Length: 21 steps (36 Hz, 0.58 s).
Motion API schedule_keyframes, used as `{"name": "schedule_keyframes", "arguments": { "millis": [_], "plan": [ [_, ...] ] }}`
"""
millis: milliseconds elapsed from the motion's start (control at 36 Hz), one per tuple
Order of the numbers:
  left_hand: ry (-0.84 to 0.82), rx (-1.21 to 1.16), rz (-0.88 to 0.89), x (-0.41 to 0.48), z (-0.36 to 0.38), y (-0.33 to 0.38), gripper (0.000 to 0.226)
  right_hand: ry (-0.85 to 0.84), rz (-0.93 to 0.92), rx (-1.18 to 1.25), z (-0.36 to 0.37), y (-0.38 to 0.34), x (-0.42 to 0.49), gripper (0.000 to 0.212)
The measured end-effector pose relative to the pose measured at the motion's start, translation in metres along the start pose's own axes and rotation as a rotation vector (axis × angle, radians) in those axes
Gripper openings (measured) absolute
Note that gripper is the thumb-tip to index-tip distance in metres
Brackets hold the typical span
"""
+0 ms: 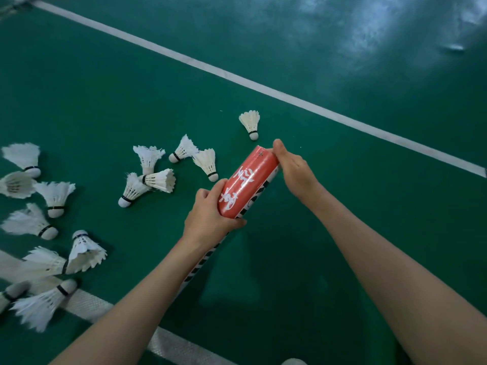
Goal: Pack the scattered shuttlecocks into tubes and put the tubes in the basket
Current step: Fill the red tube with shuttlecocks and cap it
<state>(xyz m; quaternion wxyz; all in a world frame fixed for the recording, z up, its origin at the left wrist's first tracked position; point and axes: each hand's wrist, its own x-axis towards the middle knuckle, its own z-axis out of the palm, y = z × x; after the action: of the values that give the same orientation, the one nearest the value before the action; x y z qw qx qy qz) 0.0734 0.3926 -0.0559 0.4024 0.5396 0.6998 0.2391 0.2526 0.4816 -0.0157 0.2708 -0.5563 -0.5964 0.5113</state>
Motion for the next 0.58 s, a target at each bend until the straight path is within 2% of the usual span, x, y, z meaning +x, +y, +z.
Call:
{"name": "schedule_keyframes", "arguments": {
  "millis": [222, 333, 583],
  "plan": [
    [-0.008, 0.091, -0.119, 0.030, -0.008, -0.014, 0.096, 0.085, 0.058, 0.042, 0.020, 0.015, 0.054, 0.046],
    [0.002, 0.074, -0.177, 0.050, -0.009, -0.018, 0.096, 0.138, 0.071, -0.087, 0.022, 0.025, 0.093, 0.038],
    [0.038, 0.122, -0.238, 0.080, -0.007, -0.025, 0.102, 0.102, 0.047, -0.465, 0.022, 0.039, 0.177, 0.061]
  ]
}}
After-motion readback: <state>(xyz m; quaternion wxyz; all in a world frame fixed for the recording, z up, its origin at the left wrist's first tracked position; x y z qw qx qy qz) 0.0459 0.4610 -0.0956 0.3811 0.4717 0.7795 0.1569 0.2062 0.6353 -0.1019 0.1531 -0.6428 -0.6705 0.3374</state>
